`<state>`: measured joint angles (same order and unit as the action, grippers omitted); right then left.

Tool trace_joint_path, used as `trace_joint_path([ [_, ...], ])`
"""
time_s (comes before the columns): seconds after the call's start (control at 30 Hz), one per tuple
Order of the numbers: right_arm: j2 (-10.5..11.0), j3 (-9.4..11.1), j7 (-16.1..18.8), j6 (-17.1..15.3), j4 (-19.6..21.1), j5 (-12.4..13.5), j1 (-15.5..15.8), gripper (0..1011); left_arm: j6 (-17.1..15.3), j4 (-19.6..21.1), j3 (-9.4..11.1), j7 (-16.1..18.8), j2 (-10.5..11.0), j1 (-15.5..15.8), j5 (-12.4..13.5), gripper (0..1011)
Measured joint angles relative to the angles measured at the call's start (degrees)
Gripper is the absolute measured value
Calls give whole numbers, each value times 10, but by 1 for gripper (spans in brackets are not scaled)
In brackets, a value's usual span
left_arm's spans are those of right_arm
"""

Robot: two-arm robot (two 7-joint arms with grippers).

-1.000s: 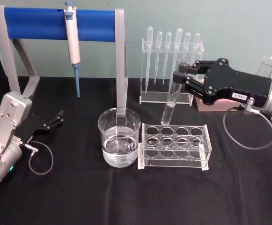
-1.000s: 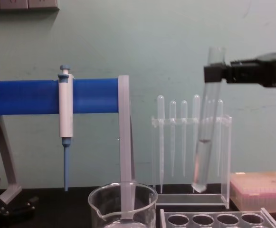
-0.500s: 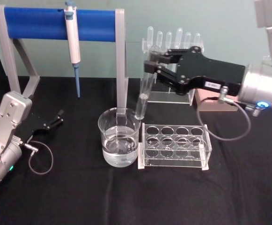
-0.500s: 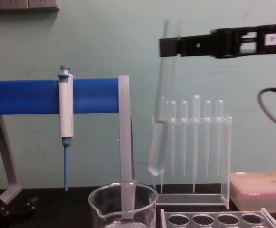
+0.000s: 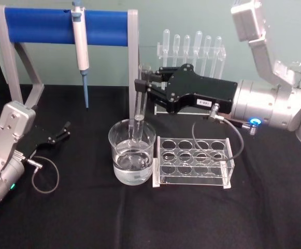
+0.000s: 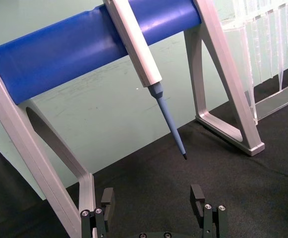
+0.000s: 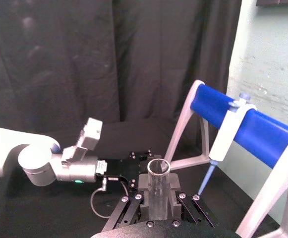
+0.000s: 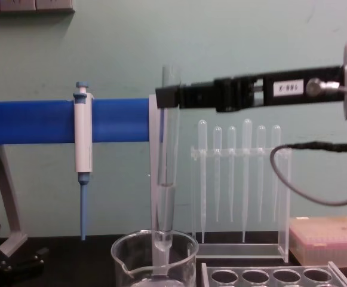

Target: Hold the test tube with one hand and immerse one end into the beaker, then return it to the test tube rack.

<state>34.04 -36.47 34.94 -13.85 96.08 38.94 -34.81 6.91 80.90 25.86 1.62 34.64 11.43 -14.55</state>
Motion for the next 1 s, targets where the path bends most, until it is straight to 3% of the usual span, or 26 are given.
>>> trace_joint_path([
  [0.6,-30,-18,4,44,-70,-35,19,241,0,0,0,0,0,0,0,1000],
  [1.0,-54,-17,5,74,-103,-60,32,241,0,0,0,0,0,0,0,1000],
])
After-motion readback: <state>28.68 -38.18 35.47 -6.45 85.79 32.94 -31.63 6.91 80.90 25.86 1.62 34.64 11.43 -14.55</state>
